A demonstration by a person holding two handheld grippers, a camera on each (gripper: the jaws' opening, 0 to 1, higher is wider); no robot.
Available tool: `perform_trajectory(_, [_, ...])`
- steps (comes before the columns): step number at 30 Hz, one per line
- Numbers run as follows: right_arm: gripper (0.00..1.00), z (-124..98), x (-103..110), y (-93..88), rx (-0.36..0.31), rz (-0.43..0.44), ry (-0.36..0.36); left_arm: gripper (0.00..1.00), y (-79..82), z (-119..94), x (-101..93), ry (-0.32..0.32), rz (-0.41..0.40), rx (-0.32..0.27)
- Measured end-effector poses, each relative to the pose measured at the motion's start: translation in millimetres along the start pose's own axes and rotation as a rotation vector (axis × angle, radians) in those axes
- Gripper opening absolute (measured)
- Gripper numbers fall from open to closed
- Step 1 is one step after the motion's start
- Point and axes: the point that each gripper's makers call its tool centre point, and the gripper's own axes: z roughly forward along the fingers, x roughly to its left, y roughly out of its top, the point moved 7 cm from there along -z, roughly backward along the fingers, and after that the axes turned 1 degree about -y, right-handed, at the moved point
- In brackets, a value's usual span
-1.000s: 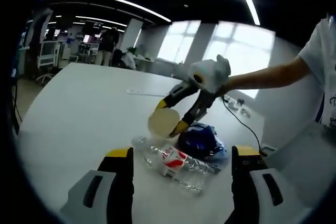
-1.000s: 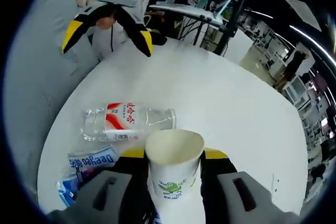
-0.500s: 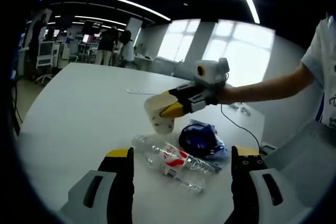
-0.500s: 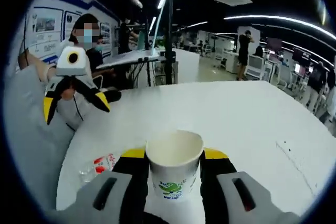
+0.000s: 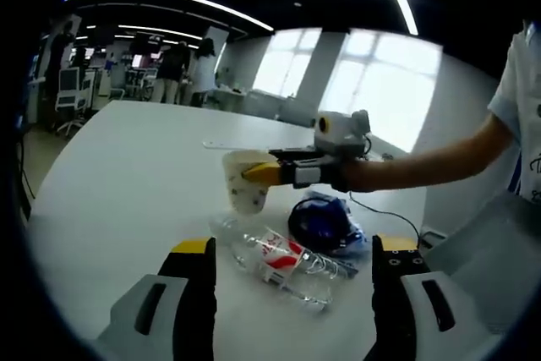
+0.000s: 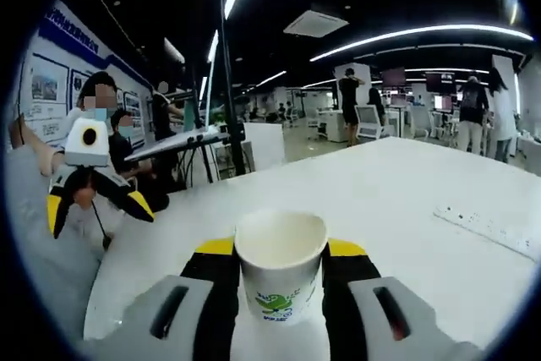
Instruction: Arrange the tabletop items into an orderly group along one side of the table until the central work area is clear of visible clutter.
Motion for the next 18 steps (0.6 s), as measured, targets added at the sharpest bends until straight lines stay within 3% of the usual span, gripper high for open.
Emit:
perform_trajectory(10, [0.34,3.9,4.3,-16.0,-0.028,0.007,-0.049,0.73,-2.2,1.5,0.3,0.0,-0.006,0.01])
perform_trajectory(18, [0.34,6.6,-0.4,-16.5,-0.031,-0.002,-0.054,0.73,-4.8,1.5,0.4,-0.002,-0.017,0.016])
